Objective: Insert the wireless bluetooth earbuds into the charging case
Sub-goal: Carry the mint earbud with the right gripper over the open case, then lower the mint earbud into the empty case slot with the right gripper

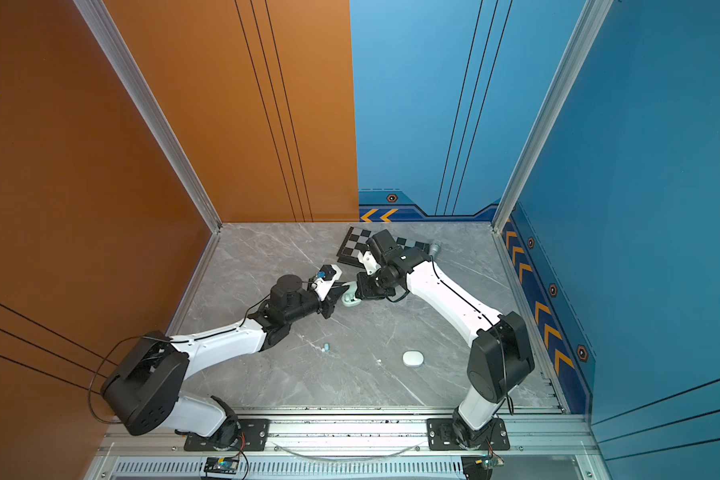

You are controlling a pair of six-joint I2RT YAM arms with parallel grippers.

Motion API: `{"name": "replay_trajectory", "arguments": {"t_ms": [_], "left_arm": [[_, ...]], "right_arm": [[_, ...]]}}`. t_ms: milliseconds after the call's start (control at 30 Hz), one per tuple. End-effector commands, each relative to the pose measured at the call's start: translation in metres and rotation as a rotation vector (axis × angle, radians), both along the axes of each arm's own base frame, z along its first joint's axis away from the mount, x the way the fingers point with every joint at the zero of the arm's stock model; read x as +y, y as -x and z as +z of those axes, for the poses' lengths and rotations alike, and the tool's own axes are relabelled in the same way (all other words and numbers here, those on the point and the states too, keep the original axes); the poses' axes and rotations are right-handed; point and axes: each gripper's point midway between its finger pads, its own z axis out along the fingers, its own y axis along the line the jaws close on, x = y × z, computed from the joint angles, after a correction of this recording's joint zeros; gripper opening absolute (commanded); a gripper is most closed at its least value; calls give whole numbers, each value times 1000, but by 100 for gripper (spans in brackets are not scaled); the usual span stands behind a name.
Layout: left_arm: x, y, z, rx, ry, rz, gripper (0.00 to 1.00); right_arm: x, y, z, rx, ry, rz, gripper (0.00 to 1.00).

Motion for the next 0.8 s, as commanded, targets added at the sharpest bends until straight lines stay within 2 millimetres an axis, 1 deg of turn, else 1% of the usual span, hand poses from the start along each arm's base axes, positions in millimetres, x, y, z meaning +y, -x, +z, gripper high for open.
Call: {"name": "replay_trajectory", "arguments": {"t_ms": [0, 233, 567, 767], "left_arm": [[-9, 2, 18, -48, 28, -41, 0], [-9, 6, 21, -55, 33, -56, 0], [-9, 8, 25, -64, 38, -61, 0], [-11, 9, 27, -64, 42, -71, 0]], "right_arm": [[-3, 4, -8, 18, 37, 15, 16], [-9, -4, -6, 0, 49, -6, 16], [-15, -5, -7, -2, 59, -14, 16], [-17, -10, -8, 3, 61, -33, 16]]}}
